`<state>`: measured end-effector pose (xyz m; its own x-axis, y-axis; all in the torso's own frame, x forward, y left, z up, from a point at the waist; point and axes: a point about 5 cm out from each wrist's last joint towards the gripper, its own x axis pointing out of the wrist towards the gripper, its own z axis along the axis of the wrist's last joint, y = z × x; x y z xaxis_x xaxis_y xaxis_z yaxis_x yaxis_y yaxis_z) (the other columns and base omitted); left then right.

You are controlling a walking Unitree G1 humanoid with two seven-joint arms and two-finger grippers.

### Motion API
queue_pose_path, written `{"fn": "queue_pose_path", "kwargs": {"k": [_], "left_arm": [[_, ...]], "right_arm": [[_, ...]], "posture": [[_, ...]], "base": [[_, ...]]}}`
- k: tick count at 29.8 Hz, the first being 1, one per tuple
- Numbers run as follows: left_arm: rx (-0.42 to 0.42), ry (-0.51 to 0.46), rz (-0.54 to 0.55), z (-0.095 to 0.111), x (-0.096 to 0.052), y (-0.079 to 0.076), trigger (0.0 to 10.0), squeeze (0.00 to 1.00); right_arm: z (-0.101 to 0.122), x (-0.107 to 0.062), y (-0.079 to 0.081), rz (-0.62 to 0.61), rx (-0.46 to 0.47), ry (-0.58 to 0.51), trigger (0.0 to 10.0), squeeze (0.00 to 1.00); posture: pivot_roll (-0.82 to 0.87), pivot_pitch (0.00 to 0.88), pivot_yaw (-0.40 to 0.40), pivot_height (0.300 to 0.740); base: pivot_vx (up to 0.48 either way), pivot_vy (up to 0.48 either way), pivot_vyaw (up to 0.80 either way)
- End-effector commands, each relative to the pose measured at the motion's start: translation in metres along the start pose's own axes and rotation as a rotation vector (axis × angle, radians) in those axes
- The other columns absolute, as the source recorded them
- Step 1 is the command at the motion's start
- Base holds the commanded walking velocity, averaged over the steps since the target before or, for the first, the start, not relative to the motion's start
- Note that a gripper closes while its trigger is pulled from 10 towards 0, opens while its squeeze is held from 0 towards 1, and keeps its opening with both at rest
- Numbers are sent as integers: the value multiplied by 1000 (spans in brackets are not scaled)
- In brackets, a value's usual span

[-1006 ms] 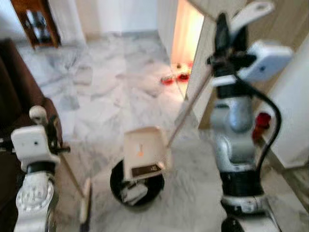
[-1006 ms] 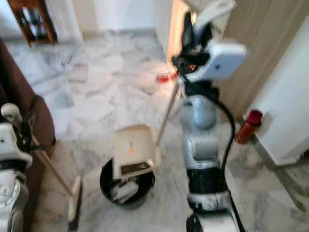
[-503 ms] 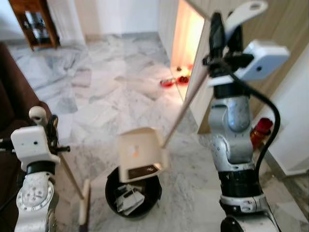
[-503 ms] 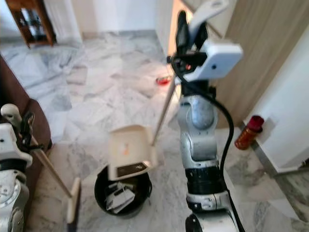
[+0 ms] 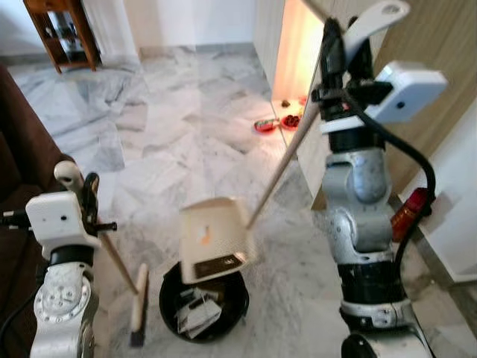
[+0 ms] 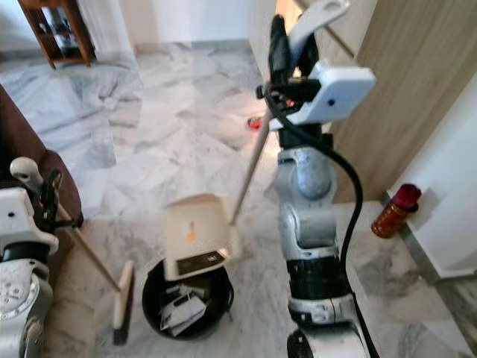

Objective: Sweep floor

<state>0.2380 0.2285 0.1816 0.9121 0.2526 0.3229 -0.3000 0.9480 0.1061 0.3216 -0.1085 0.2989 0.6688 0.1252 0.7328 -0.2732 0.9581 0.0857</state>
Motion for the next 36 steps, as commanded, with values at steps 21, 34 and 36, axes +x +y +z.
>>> {"fn": "queue_pose_path", "kwargs": {"k": [21, 34, 36], "left_arm": [[1, -58, 2, 10, 0, 0, 10000, 0], [-6, -57, -1, 9, -1, 0, 10000, 0], [-7, -59, -3, 10, 0, 0, 10000, 0]], "right_arm": [[29, -22, 94, 391, 135, -138, 10000, 0], [42, -35, 118, 494, 109, -193, 10000, 0], [43, -36, 119, 500, 101, -200, 10000, 0]], "posture": [[60, 70, 12, 740], [55, 78, 12, 740], [55, 78, 12, 740]], "base": [[0, 0, 0], [0, 0, 0], [0, 0, 0]]}}
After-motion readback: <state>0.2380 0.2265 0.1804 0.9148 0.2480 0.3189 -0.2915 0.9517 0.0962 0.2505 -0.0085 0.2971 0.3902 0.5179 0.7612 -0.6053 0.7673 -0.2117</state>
